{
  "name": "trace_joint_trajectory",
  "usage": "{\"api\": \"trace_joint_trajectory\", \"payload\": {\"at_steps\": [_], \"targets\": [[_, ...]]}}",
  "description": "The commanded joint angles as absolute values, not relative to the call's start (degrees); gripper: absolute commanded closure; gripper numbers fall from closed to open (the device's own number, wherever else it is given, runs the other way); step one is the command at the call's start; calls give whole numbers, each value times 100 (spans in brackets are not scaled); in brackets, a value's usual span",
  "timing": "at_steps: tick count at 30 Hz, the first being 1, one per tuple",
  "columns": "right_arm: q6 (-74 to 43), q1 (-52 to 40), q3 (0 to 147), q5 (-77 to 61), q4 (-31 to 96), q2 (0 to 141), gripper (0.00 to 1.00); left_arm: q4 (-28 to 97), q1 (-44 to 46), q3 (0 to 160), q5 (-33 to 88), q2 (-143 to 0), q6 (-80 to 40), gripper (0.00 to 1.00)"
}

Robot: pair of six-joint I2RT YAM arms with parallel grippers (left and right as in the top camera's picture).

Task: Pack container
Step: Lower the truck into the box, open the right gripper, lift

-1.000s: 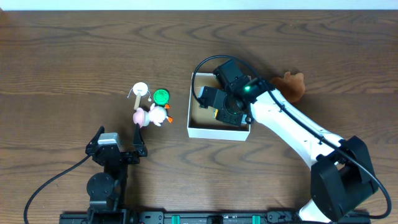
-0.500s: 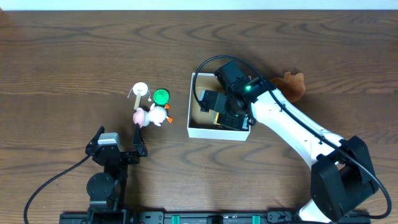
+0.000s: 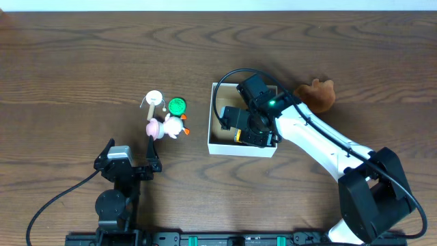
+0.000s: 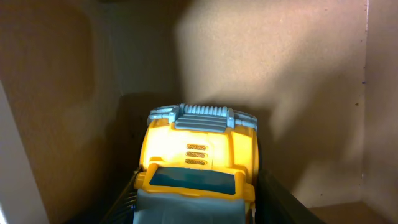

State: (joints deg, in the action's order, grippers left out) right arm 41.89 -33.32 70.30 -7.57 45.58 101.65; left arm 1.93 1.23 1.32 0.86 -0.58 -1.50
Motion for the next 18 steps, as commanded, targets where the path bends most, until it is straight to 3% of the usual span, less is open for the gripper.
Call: {"api": "trace_joint_trajectory", "payload": {"at_steps": [1,3,5,8,18], "targets": [[4294,-3308,7000,-867,4541,10204,69,412,99,23,-69,-30,-174,2],[4294,-3308,7000,-864,4541,10204,64,412,99,23,-69,-30,-174,2],[4292,-3308,7000,-864,4536,10204,28,412,99,23,-69,-30,-174,2],[4289,-3308,7000,-864,4484,10204,14,412,97,23,-67,-30,-174,2],[3583,-3299,7336,-823,3979,10191,13,412,99,23,-69,-30,-174,2]]}}
